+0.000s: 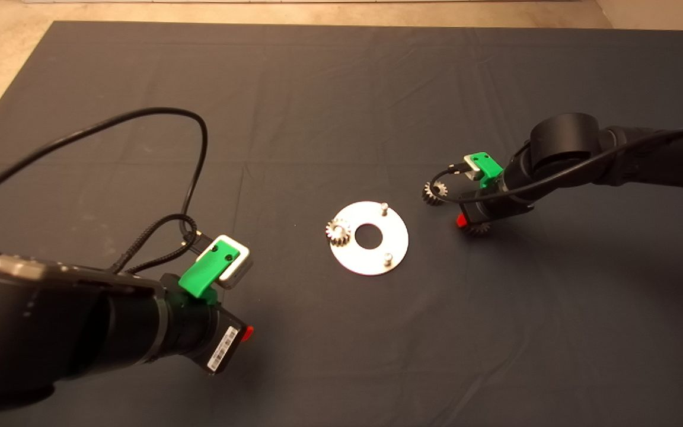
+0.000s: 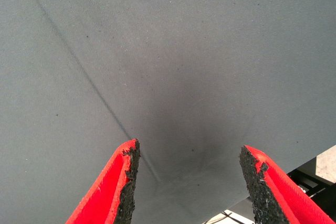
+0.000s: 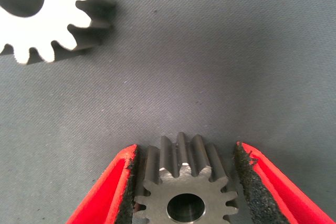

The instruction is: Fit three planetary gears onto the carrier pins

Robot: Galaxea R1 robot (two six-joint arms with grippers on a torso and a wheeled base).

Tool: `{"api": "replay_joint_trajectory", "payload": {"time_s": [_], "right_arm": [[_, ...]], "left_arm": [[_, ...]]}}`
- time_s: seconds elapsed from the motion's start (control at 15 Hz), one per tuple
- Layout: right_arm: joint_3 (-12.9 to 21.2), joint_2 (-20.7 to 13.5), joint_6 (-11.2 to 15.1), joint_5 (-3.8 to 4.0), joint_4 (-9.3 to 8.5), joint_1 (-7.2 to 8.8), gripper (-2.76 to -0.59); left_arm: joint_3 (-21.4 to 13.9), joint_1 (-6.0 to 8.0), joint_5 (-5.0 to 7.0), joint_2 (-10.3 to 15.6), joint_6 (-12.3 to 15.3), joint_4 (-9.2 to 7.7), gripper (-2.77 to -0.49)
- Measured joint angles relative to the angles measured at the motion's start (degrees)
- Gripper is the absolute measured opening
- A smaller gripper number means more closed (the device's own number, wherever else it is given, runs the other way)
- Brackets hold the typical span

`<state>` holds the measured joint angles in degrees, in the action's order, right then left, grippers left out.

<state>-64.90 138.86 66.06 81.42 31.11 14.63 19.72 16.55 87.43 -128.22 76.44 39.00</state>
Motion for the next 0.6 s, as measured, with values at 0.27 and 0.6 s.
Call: {"api": "replay_joint_trajectory", "payload": {"time_s": [0.27, 0.6], "right_arm": [[1.1, -0.4, 0.0, 0.68, 0.41, 0.77, -2.08], [3.7, -0.4, 0.4, 1.28, 0.45, 1.49, -2.08]], "left_arm": [[0.0, 0.00, 0.00, 0.0, 0.0, 0.00, -1.95], [0.0, 0.00, -0.02, 0.4, -0.2, 0.00, -1.95]]}}
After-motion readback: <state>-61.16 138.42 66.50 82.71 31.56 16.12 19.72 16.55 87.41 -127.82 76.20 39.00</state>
